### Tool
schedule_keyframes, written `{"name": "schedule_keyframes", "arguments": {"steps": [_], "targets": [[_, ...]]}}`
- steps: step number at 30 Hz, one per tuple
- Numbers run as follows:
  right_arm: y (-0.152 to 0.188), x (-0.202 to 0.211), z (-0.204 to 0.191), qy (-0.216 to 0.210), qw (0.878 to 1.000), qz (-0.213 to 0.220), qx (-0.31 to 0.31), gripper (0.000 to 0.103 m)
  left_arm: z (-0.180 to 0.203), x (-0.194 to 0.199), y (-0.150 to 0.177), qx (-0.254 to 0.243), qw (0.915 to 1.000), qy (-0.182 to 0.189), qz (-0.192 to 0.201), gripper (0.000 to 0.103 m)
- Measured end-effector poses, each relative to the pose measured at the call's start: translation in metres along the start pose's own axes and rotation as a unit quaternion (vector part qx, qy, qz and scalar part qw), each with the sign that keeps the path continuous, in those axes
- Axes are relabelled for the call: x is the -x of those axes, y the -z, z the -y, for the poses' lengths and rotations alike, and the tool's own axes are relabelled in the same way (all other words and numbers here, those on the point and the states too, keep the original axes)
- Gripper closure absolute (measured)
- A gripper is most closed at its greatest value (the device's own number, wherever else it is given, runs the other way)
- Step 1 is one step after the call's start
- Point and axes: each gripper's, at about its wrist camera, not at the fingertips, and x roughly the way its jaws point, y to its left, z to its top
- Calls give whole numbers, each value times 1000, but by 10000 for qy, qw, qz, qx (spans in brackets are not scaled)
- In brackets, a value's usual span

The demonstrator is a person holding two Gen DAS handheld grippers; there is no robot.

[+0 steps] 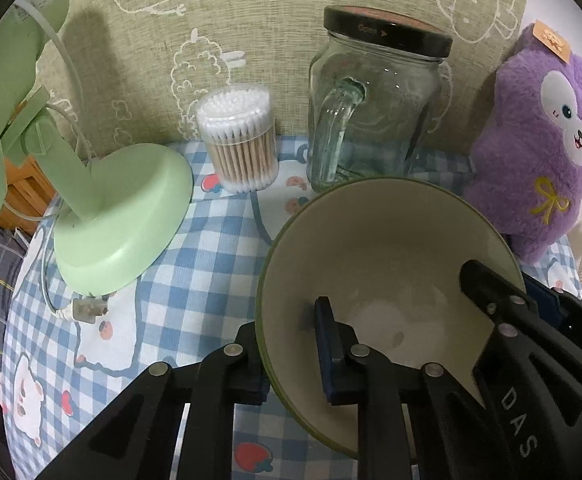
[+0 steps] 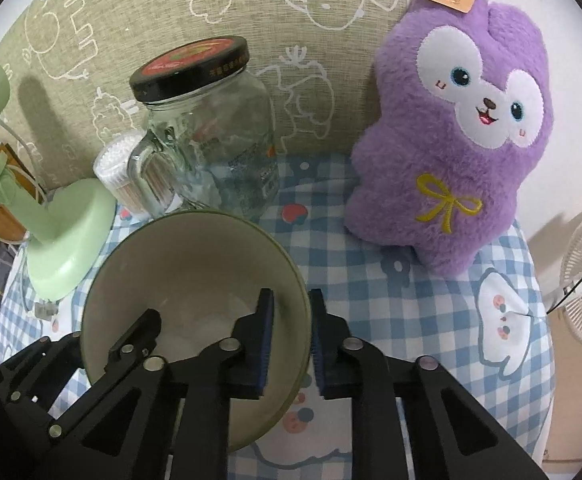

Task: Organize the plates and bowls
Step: 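Close both tools on the patterned bowl's rim, then lift the patterned bowl off the tablecloth with both tools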

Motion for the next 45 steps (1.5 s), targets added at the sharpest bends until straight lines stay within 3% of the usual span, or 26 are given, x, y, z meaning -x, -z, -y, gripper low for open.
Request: {"name": "schedule_keyframes", "arguments": {"steps": [16,45], "targets": [[10,27,-4,-36,9999,-77,-103,86,-2,26,12,86,9998,7,-183,87],[49,165,-8,108,9986,446,-250,86,-12,154,49,-61,9994,166,306,88]]}}
